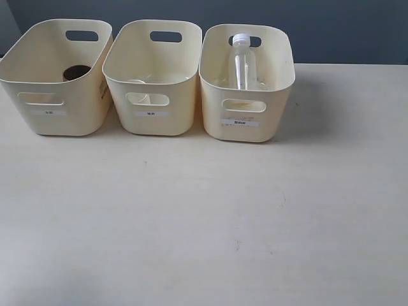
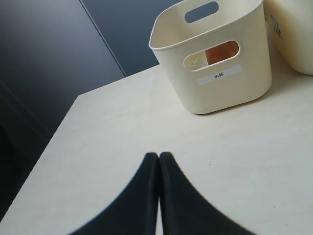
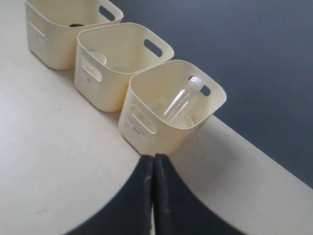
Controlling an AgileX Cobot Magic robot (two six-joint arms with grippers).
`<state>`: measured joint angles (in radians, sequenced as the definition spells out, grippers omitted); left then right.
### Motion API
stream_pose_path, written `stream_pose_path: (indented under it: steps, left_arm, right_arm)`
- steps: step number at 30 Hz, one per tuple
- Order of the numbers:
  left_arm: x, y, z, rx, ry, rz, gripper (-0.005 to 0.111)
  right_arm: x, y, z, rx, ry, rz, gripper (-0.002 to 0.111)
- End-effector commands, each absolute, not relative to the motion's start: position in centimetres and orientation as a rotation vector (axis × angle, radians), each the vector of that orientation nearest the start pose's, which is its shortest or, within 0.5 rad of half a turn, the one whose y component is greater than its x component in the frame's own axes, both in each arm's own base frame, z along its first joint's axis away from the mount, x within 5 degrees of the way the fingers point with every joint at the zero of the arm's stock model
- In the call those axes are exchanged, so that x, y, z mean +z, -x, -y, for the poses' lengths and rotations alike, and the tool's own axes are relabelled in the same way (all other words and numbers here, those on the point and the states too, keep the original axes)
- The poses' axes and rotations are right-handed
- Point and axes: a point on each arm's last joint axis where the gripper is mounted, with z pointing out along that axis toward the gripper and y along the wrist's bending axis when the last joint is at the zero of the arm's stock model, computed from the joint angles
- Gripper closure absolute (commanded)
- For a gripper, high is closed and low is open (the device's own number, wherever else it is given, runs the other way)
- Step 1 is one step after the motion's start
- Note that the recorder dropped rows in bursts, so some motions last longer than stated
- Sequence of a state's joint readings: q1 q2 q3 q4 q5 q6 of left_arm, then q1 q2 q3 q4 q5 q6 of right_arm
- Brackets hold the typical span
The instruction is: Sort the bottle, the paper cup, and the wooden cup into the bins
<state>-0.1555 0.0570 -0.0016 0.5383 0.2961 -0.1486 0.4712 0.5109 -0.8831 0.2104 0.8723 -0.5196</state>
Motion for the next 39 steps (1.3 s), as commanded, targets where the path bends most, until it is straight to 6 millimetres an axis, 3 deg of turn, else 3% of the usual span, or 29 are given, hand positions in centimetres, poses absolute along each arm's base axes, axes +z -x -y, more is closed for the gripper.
stream_pose_path:
  steps: [1, 5, 14, 19, 25, 39]
  left_arm:
    - [18.8, -5.9, -0.4, 0.279, -0.367, -1.754, 0.107]
    - [18.8, -5.9, -0.4, 0.279, -0.367, -1.754, 0.107]
    - [18.8, -5.9, -0.4, 0.279, -0.367, -1.754, 0.107]
    - [18.8, -5.9, -0.4, 0.279, -0.367, -1.754, 0.107]
    - [18.8, -5.9, -0.4, 0.278, -0.367, -1.752, 0.107]
    - [18.8, -5.9, -0.4, 0.278, -0.367, -1.752, 0.107]
  right_arm:
    - [38.7, -5.1, -3.5, 0.187, 0.661, -1.745, 0.109]
    - [36.7, -4.3, -2.8, 0.154, 0.428, -1.656, 0.109]
    - [26.3, -4.5, -1.6, 0.078, 0.122, -1.497, 0.109]
    - [20.9, -5.7, 0.1, 0.023, -0.107, -1.525, 0.109]
    - [20.9, -5.6, 0.2, -0.063, -0.041, -1.529, 0.109]
    - [20.9, -5.7, 0.1, -0.061, -0.038, -1.531, 0.109]
